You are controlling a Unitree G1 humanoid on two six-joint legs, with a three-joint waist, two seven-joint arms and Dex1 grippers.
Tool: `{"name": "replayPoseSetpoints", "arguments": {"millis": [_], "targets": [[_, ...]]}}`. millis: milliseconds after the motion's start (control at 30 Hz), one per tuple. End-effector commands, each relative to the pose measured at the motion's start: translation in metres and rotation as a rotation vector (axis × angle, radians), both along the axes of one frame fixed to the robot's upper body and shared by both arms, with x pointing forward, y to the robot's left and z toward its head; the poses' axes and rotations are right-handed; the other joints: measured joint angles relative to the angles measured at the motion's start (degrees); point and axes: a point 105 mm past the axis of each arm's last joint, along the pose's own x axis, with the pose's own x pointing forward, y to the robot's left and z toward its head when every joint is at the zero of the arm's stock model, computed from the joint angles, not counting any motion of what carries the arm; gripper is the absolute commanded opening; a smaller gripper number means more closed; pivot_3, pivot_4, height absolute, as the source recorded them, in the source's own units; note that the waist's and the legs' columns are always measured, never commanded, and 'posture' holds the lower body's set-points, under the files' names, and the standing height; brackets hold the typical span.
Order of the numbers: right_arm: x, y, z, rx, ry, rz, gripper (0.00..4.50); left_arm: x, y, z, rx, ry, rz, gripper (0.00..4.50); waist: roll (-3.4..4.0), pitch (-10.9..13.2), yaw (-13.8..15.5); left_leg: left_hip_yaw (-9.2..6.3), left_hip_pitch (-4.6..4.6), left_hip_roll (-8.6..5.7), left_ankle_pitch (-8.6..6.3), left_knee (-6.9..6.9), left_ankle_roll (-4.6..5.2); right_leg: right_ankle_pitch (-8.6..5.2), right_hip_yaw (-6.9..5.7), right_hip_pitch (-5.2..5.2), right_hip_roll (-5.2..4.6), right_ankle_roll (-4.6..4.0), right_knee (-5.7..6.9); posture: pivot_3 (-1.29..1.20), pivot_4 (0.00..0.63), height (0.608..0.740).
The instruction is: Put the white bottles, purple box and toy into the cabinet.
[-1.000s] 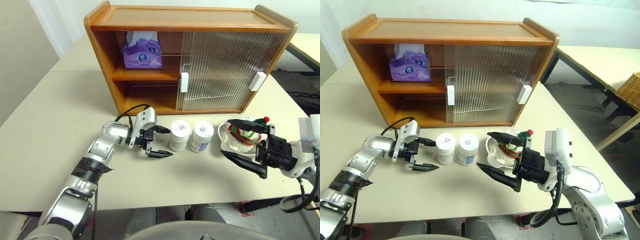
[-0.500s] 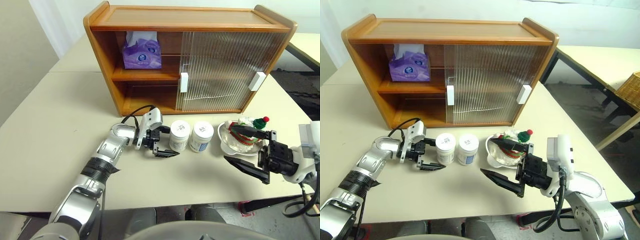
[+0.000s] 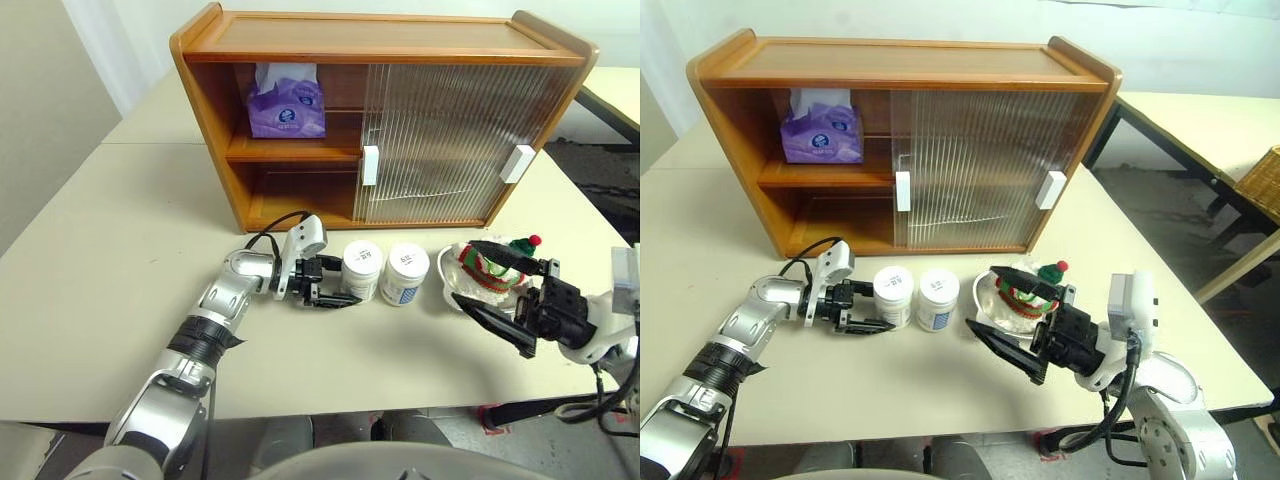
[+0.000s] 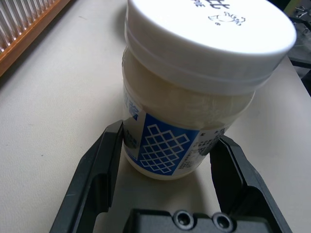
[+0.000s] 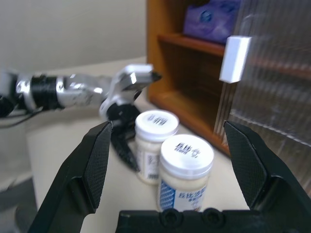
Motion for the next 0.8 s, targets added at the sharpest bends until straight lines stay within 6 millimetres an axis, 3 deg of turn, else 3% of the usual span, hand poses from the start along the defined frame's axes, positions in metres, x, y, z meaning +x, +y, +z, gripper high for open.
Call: {"name": "replayPoseSetpoints", "arguments": {"millis": [33, 400, 800], "targets": [[0.0, -0.001, 0.003, -0.002, -0.011, -0.013, 4.5, 0.002, 0.011, 0.002, -0.003, 0.005, 0.042, 3.02, 0.0, 0.0, -0.06, 0.0, 0.0, 0.0, 0.0, -0.01, 0.0, 0.0, 0.0, 0.0, 0.0, 0.0, 0.0, 0.01, 0.0, 0.74], [0.005, 0.018, 0.007, 0.039, -0.013, 0.01, 4.5, 0.032, 0.063, 0.046, -0.106, -0.148, 0.329, 3.02, 0.01, 0.0, -0.61, -0.03, 0.0, 0.04, 0.03, -0.03, 0.0, -0.09, 0.0, -0.06, 0.04, -0.25, 0.01, 0.05, 0.0, 0.74], [0.008, 0.023, 0.007, 0.025, -0.018, 0.028, 4.5, 0.07, 0.069, 0.059, -0.092, -0.274, 0.635, 3.02, 0.01, 0.01, 0.18, -0.09, -0.02, 0.0, 0.05, -0.04, -0.03, 0.1, -0.03, -0.04, 0.02, -0.29, 0.0, 0.05, 0.0, 0.74]]}}
